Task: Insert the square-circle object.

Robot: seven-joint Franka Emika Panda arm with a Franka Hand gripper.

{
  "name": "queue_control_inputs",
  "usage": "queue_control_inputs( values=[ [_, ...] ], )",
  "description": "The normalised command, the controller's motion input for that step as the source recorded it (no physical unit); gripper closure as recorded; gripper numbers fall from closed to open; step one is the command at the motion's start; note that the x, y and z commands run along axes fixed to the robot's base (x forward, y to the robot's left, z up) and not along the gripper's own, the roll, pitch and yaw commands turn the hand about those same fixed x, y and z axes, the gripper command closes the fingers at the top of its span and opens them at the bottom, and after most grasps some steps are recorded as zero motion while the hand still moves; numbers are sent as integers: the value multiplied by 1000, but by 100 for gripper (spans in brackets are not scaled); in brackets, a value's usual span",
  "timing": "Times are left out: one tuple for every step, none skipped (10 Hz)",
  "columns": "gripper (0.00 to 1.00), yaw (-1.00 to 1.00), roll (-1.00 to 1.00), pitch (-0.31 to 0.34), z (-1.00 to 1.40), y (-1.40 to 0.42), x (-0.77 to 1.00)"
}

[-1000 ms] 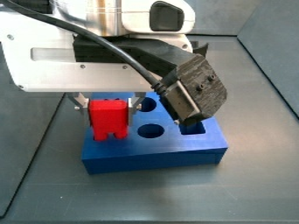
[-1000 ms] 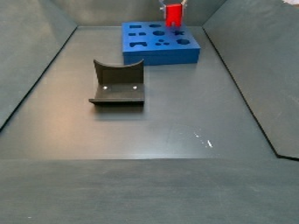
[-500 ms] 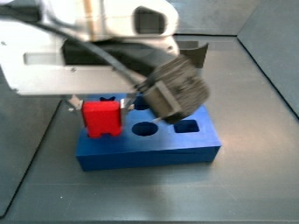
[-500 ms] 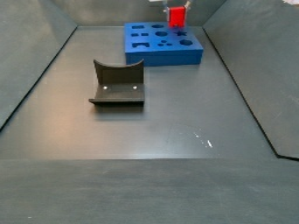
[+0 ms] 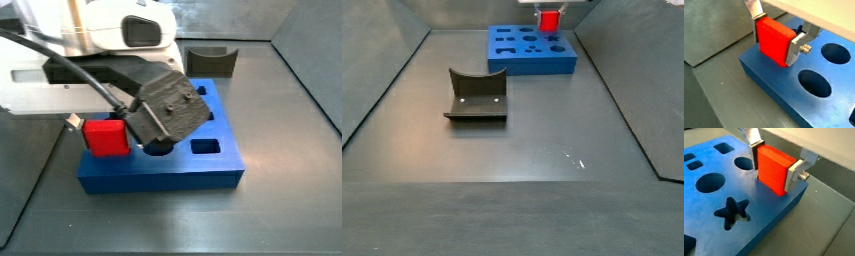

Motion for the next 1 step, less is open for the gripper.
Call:
queue_control_inputs(
  values=[
    [100, 0, 0, 0, 0, 0, 0]
  ],
)
